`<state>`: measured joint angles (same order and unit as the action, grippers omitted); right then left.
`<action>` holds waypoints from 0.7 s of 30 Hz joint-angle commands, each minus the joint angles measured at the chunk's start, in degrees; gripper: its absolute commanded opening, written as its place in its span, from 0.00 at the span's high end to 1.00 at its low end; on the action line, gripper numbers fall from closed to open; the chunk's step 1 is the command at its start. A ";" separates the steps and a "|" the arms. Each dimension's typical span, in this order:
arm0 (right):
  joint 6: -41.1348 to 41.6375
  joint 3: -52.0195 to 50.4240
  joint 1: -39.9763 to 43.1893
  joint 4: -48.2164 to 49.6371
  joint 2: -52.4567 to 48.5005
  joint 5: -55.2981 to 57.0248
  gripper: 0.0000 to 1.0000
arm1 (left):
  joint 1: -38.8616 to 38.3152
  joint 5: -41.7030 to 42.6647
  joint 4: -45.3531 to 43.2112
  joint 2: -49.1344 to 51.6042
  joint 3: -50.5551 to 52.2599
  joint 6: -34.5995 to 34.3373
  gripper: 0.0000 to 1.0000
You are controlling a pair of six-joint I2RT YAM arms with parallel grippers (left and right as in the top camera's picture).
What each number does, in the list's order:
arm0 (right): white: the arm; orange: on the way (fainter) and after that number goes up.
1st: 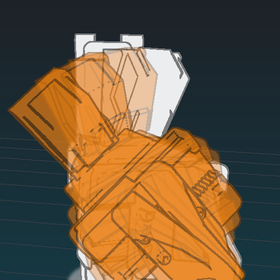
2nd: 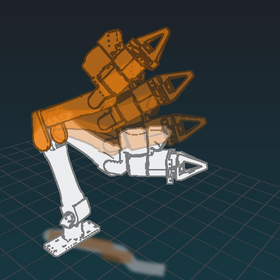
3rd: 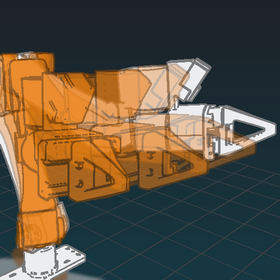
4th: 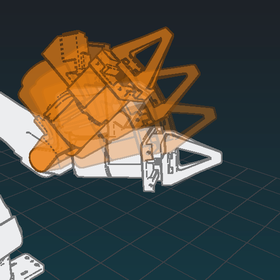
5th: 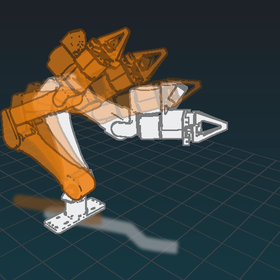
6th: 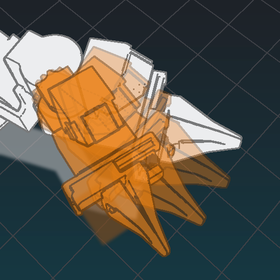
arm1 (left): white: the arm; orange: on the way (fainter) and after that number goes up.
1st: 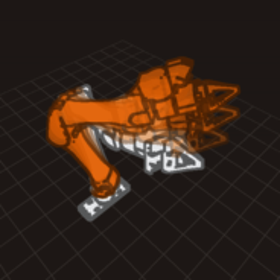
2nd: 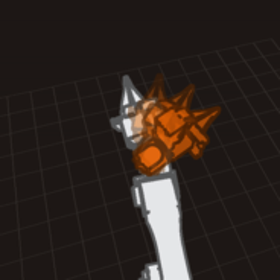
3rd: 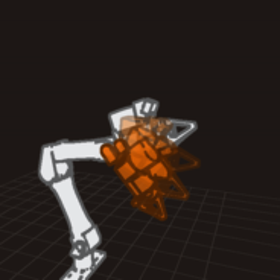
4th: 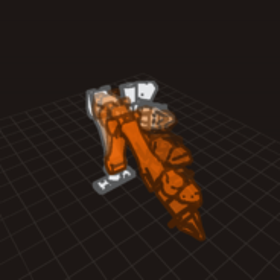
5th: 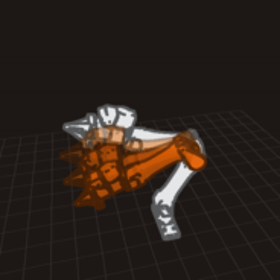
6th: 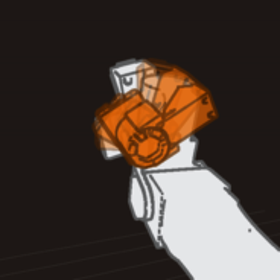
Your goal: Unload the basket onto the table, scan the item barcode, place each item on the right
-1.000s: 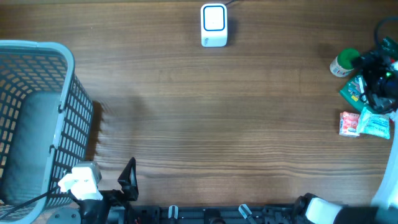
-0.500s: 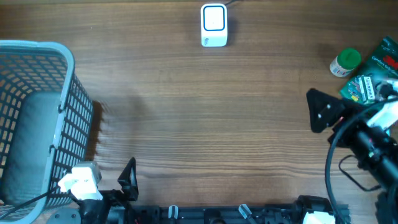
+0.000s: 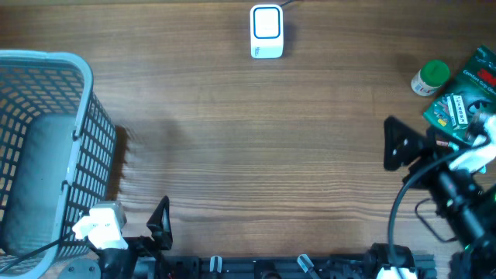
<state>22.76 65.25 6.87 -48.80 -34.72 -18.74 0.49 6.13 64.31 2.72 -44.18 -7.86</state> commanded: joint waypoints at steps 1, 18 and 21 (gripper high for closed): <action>-1.66 -11.28 -0.22 8.55 9.66 1.07 0.00 | 0.33 0.90 -0.13 -0.39 0.04 -0.33 0.00; 5.68 -56.11 -6.38 44.85 34.51 2.93 0.00 | 0.33 0.87 -0.13 -0.39 0.04 -0.31 0.00; 5.66 -59.63 -6.38 45.64 34.51 4.50 0.00 | 0.33 0.87 -0.13 -0.39 0.04 -0.31 0.00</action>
<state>28.08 8.23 0.78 -3.62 -1.13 -16.80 0.49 6.13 64.34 2.72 -44.18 -7.86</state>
